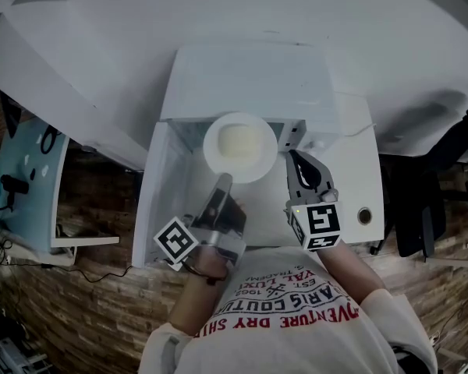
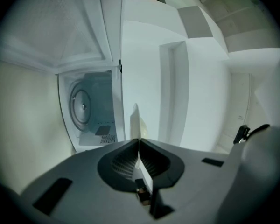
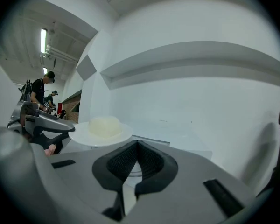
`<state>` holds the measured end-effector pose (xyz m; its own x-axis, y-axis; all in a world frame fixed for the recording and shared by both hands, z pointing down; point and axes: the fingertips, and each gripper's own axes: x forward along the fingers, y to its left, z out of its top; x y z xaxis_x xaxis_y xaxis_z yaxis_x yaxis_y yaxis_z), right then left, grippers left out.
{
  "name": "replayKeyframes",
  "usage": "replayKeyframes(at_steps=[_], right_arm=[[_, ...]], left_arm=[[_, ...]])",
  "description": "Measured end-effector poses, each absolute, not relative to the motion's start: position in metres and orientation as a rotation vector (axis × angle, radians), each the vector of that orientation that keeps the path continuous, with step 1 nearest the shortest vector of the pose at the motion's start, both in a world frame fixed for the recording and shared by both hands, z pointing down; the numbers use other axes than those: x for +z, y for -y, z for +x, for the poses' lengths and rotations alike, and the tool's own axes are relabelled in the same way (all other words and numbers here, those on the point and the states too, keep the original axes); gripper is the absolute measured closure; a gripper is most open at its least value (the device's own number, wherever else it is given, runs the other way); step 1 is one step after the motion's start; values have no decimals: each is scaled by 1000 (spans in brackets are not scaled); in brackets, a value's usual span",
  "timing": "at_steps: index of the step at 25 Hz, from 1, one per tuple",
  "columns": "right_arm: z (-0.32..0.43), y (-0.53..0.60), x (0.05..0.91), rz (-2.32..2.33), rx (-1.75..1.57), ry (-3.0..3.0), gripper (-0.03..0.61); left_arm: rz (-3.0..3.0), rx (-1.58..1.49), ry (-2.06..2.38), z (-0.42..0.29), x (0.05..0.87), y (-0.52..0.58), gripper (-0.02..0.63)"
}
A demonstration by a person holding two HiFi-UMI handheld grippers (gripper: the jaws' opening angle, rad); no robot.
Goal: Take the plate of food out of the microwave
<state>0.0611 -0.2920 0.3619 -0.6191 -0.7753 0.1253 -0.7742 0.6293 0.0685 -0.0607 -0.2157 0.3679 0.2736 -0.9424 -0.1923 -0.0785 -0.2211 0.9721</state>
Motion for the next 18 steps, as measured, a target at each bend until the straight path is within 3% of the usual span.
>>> replayKeyframes(at_steps=[18], right_arm=[[60,288,365,1302,-23,2690,566]], left_arm=[[1560,-1089,979,-61,376,217,600]])
